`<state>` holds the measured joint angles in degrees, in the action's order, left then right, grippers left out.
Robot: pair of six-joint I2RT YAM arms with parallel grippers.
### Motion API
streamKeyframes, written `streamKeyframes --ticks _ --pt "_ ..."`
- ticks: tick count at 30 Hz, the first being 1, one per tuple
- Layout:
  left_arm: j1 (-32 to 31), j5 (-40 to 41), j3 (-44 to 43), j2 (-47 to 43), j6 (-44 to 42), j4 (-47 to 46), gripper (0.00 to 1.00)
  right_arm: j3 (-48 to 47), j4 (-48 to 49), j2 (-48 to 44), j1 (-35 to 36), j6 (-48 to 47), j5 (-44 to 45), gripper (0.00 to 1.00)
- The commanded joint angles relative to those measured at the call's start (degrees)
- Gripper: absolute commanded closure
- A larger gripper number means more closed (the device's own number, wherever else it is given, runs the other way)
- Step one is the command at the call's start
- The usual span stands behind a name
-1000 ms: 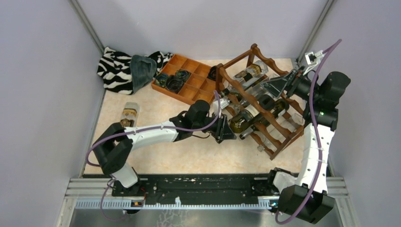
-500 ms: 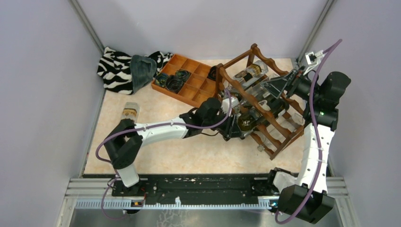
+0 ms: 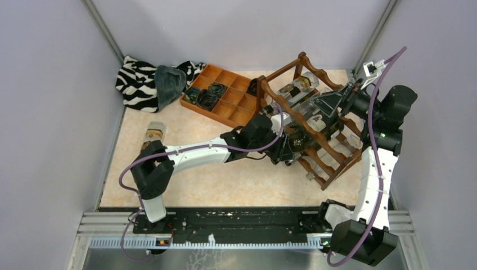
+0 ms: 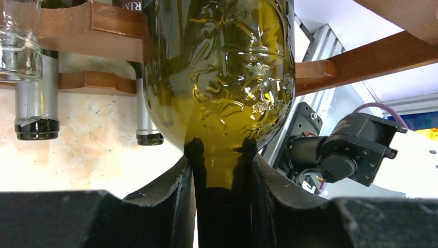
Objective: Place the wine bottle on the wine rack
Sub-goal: Place the wine bottle in the wine rack.
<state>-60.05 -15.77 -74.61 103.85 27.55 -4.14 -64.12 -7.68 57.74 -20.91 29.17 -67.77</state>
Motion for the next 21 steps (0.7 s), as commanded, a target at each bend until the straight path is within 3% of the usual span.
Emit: streamKeyframes --ticks 1,21 --pt "-1.01 2.69 -5.16 -0.03 -2.43 -7.09 1.0 0.65 2.29 -0.78 -0.65 -0.71 -0.19 0.02" --pt "-4.74 15.23 -8.37 3.15 -7.94 -8.43 1.0 0.97 -2.25 -1.23 -1.3 -2.45 5.84 0.02"
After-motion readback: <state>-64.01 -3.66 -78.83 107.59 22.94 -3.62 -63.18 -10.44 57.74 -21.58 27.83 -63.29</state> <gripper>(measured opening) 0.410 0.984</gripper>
